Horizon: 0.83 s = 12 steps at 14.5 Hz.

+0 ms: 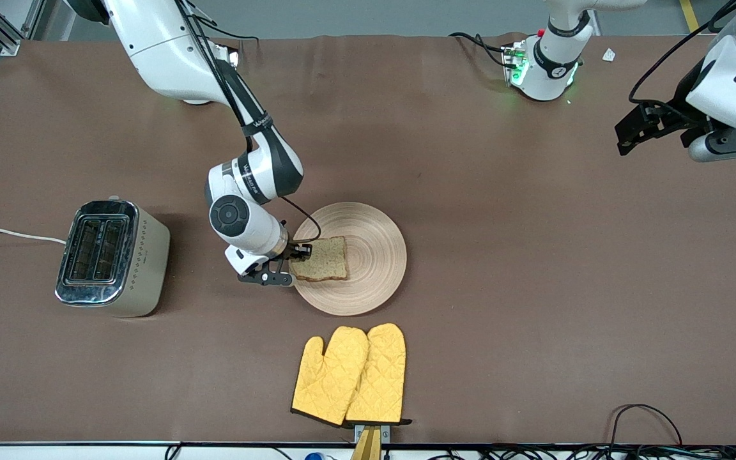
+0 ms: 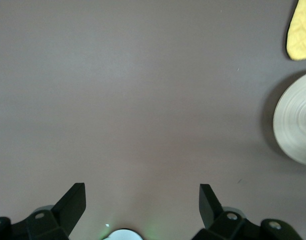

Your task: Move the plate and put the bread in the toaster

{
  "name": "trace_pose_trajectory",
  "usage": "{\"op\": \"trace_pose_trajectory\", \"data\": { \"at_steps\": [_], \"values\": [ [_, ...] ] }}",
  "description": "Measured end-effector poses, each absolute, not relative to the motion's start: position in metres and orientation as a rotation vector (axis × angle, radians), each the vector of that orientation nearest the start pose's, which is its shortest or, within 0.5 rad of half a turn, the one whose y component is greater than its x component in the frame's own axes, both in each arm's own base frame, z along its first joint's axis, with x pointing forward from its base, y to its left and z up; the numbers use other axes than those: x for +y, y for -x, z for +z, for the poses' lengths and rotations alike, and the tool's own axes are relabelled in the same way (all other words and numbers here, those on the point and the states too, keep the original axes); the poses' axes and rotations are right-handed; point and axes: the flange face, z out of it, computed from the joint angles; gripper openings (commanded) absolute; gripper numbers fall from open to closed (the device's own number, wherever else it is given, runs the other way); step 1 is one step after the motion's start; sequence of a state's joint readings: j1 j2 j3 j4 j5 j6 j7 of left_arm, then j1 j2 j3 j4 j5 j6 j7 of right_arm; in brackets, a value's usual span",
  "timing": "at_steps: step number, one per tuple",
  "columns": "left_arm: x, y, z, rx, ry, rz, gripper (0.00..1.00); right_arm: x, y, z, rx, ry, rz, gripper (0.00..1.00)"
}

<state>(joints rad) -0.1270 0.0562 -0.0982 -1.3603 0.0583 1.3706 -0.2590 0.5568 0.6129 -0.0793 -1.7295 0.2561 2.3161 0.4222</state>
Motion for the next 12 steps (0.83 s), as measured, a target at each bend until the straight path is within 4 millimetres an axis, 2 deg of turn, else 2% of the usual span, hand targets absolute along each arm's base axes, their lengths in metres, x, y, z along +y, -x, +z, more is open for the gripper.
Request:
{"op": "trace_pose_trajectory", "data": {
  "at_steps": [2,7,12],
  "values": [
    [-0.104,-0.538,0.668,-0.029,3.075,0.073,1.00,0.315,-0.589,0.228,0.162,3.018,0.121,0.27],
    [-0.103,-0.533,0.663,-0.019,3.075,0.059,1.00,0.316,-0.589,0.229,0.161,3.017,0.118,0.07],
    [-0.101,-0.527,0.663,-0.021,3.078,0.031,1.00,0.320,-0.588,0.230,0.152,3.015,0.115,0.02]
  ]
}}
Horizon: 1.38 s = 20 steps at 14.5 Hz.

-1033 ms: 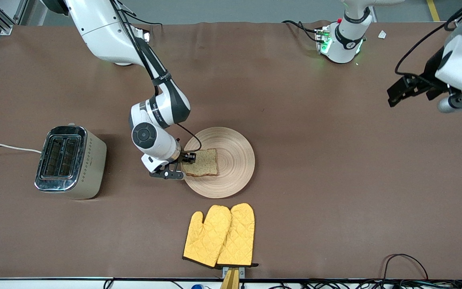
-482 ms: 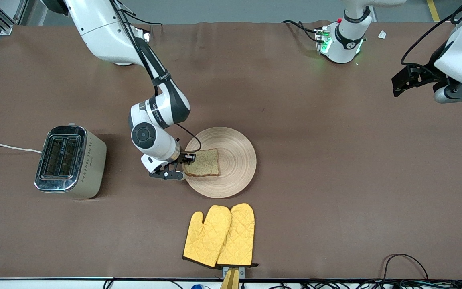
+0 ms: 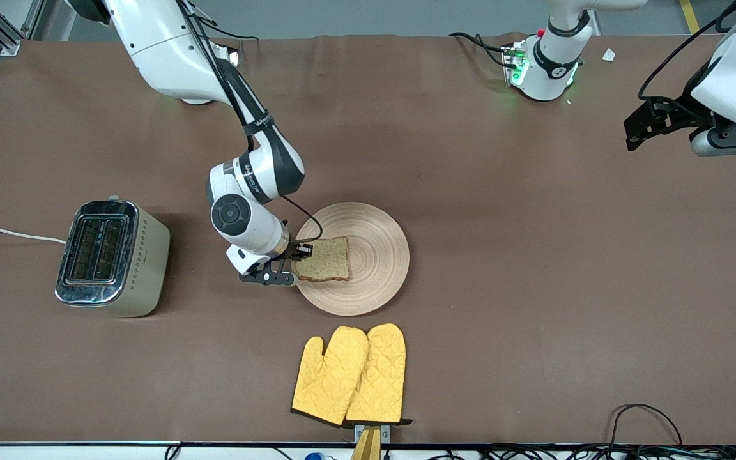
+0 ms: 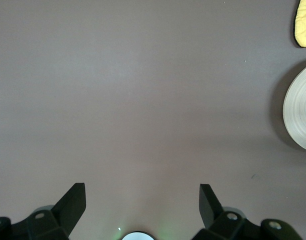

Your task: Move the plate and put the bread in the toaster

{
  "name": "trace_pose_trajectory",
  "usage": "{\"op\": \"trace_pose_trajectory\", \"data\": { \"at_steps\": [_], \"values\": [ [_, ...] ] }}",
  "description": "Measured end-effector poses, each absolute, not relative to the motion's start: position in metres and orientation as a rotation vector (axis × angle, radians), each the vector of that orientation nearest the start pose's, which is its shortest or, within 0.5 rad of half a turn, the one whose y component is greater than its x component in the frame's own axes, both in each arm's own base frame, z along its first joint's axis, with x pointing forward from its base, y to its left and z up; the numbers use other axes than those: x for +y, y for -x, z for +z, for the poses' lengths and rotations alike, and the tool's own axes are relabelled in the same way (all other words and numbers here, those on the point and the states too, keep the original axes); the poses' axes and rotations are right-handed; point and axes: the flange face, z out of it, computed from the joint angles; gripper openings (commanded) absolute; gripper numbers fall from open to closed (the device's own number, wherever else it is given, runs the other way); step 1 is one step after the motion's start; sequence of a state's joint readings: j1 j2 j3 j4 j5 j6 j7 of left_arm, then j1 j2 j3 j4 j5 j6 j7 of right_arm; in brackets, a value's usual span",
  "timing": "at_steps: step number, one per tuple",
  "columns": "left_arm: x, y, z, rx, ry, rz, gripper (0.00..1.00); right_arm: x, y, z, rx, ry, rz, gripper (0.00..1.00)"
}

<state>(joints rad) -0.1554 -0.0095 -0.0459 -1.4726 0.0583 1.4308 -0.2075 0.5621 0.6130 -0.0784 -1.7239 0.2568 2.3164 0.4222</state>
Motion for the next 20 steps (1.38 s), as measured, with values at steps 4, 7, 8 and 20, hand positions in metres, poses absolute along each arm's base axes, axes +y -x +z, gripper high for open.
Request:
{"op": "trace_pose_trajectory", "data": {
  "at_steps": [4,7,8,20],
  "values": [
    [-0.102,-0.528,0.663,-0.016,3.078,0.026,1.00,0.320,-0.588,0.230,0.151,3.016,0.117,0.00],
    [-0.102,-0.528,0.663,-0.015,3.078,0.026,1.00,0.320,-0.588,0.230,0.152,3.016,0.118,0.00],
    [-0.102,-0.528,0.663,-0.017,3.079,0.025,1.00,0.319,-0.588,0.230,0.151,3.019,0.125,0.00],
    [-0.101,-0.529,0.664,-0.013,3.080,0.014,1.00,0.255,-0.623,0.348,-0.149,3.589,0.325,0.00]
  ]
}}
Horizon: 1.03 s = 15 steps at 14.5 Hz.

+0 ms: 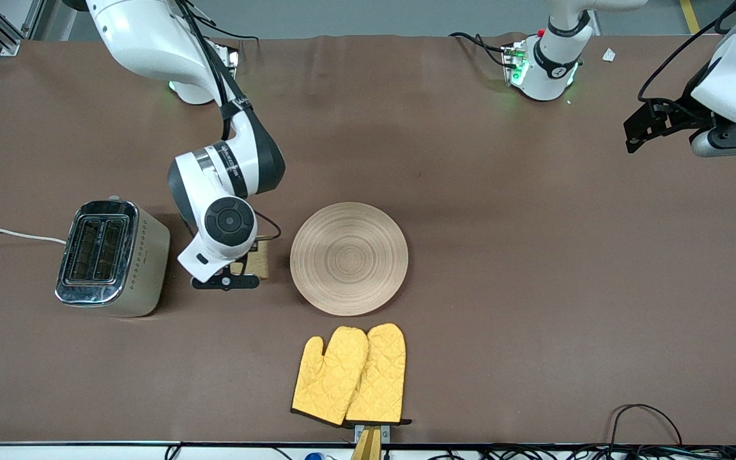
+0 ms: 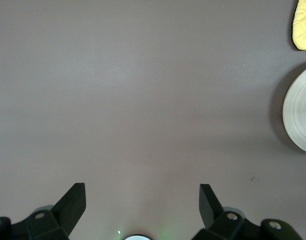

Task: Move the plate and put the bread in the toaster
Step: 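Lift the bread slice and carry it above the toaster with the right gripper, then lower the bread slice into the toaster slot with the right gripper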

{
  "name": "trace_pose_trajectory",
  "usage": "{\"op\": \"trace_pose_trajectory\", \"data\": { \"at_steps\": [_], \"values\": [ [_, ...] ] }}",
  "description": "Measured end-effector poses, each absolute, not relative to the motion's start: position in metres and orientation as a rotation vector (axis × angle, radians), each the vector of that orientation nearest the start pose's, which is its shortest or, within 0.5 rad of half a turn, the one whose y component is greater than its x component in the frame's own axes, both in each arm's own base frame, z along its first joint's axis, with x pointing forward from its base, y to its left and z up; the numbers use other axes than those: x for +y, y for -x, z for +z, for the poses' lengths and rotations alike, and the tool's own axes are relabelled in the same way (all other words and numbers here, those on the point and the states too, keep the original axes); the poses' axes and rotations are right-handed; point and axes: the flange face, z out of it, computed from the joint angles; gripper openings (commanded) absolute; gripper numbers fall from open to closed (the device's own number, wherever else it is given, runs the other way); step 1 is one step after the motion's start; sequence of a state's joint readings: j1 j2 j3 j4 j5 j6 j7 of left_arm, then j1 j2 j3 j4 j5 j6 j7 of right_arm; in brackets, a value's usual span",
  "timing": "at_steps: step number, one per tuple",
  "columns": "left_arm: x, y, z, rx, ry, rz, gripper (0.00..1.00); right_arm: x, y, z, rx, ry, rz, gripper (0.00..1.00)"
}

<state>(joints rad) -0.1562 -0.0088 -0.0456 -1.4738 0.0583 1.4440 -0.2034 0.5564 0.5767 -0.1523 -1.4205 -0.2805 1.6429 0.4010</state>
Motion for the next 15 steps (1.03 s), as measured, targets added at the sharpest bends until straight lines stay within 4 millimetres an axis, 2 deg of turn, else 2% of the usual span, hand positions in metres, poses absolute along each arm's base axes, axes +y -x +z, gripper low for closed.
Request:
{"op": "trace_pose_trajectory", "data": {
  "at_steps": [4,9,12,15],
  "values": [
    [-0.101,-0.529,0.664,-0.012,3.080,0.013,1.00,0.220,-0.626,0.368,-0.239,3.790,0.453,0.00],
    [-0.100,-0.529,0.664,-0.014,3.080,0.013,1.00,0.182,-0.630,0.386,-0.201,4.035,0.564,0.00],
    [-0.098,-0.530,0.664,-0.017,3.080,0.013,1.00,0.162,-0.638,0.400,-0.143,4.136,0.519,0.00],
    [-0.097,-0.530,0.664,-0.017,3.080,0.014,1.00,0.139,-0.651,0.430,-0.044,4.161,0.347,0.00]
  ]
}}
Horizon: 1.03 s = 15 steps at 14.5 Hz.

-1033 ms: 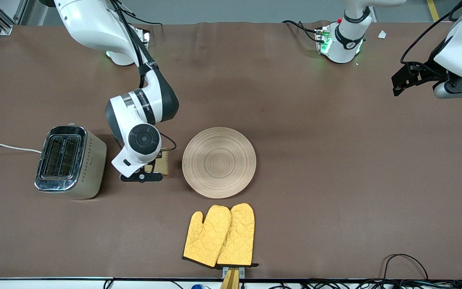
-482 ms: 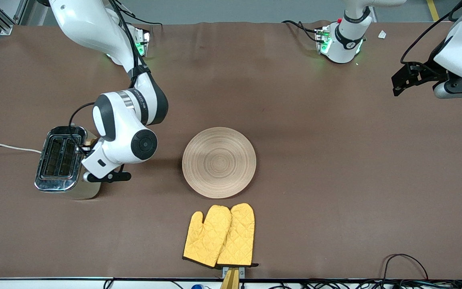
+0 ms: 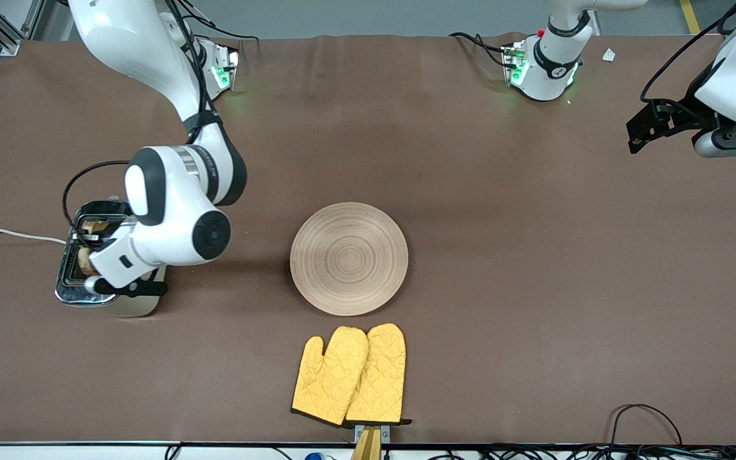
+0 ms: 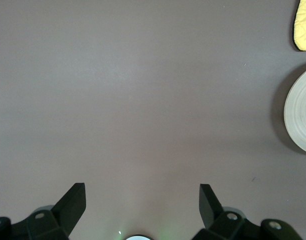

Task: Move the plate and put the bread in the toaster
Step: 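Lower the bread slice into the toaster slot with the right gripper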

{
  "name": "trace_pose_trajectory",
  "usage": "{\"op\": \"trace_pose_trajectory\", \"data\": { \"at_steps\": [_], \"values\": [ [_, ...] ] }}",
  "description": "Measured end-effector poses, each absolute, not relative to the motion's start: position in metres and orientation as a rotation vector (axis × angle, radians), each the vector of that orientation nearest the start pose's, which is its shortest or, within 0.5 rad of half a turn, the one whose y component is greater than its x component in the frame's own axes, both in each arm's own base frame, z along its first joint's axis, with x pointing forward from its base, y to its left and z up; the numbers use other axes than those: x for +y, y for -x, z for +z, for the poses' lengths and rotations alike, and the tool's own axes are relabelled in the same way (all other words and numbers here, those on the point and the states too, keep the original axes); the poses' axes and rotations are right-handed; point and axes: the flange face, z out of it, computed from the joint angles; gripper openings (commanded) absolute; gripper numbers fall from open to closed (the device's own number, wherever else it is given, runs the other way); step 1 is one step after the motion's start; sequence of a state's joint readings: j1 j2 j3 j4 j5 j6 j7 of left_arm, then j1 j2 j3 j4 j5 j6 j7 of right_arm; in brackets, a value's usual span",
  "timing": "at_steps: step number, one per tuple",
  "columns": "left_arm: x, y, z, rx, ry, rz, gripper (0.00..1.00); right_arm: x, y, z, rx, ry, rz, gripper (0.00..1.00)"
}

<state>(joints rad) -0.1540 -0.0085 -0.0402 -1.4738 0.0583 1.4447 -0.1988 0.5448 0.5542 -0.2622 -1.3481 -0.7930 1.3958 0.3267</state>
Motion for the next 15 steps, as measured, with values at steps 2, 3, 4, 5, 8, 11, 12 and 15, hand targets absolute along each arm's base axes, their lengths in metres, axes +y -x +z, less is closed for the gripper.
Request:
{"op": "trace_pose_trajectory", "data": {
  "at_steps": [2,3,4,5,8,11,12,15],
  "values": [
    [-0.097,-0.531,0.662,-0.017,3.080,0.017,1.00,0.120,-0.655,0.449,-0.019,-2.108,-0.143,0.00],
    [-0.098,-0.531,0.662,-0.017,3.080,0.019,1.00,0.113,-0.657,0.456,-0.035,-2.110,-0.131,0.00],
    [-0.098,-0.532,0.661,-0.017,3.080,0.018,1.00,0.106,-0.657,0.460,-0.061,-2.109,-0.121,0.00],
    [-0.098,-0.532,0.662,-0.017,3.080,0.015,1.00,0.102,-0.657,0.461,-0.099,-2.105,-0.107,0.00],
    [-0.098,-0.532,0.662,-0.016,3.081,0.013,1.00,0.097,-0.650,0.453,-0.179,-2.094,-0.088,0.00],
    [-0.098,-0.534,0.662,-0.016,3.081,0.009,1.00,0.094,-0.637,0.440,-0.248,-2.081,-0.077,0.00],
    [-0.098,-0.534,0.662,-0.016,3.082,0.007,1.00,0.094,-0.634,0.437,-0.254,-2.079,-0.077,0.00],
    [-0.098,-0.534,0.662,-0.016,3.082,0.006,1.00,0.095,-0.627,0.426,-0.258,-2.084,-0.063,0.00]
  ]
}}
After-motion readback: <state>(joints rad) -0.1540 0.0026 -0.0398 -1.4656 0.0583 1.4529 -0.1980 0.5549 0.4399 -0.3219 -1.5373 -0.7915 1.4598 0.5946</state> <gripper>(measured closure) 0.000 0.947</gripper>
